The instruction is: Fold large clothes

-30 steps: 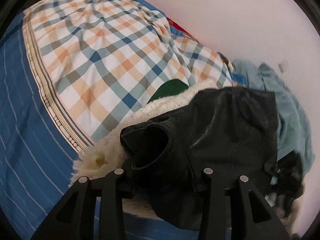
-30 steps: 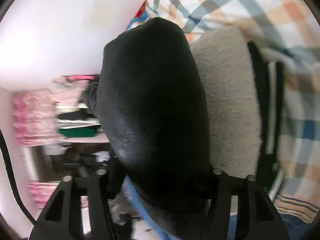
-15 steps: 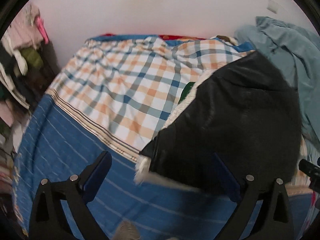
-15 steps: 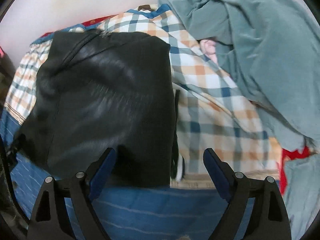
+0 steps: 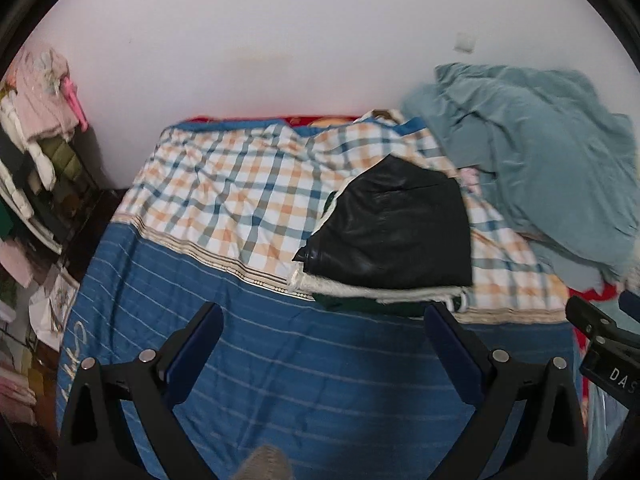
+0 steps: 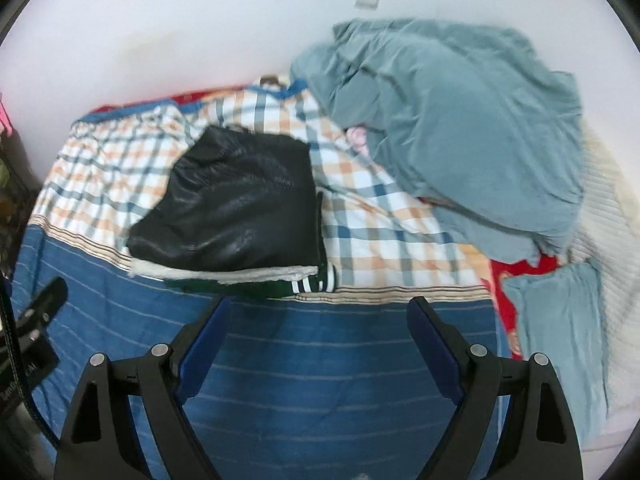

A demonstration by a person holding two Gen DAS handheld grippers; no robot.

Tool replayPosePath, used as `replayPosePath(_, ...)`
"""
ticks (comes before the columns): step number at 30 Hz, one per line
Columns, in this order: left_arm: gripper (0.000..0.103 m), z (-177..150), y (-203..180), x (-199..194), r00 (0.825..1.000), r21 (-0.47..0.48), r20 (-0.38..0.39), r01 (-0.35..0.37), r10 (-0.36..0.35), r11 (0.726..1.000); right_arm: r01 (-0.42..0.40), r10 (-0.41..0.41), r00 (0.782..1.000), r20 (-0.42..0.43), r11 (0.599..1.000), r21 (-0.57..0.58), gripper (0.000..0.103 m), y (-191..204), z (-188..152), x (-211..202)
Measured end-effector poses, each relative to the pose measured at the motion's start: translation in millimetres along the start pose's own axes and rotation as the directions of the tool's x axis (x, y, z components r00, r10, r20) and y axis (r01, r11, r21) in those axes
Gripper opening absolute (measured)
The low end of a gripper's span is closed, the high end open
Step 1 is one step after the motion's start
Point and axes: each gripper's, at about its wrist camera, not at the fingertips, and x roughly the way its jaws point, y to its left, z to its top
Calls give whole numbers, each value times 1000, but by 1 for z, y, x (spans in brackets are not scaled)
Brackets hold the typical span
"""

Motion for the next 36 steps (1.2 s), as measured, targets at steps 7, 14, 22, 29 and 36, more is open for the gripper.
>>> replayPosePath(7,102,-17,0,-112,997,28,81,-3,1,1000,1,-5,997,76,999,46,91,-18,-42,-138)
replayPosePath(14,102,-37,2,-203,990,15,139,9,-11,1000,-11,9,984,178,1000,11,91,-33,-80,-262)
replayPosePath(22,102,-57,3,-264,981,10,193,2,-4,1000,-36,27,965,260,999,30,91,-57,-119,-354)
replayPosePath(29,102,-70,2,-289,980,4,200,4,-5,1000,-46,35,960,278,998,33,91,-71,-143,-394)
replayPosePath(36,102,-80,3,-308,974,-13,225,-9,12,1000,-54,43,956,291,998,30,91,-82,-155,-417)
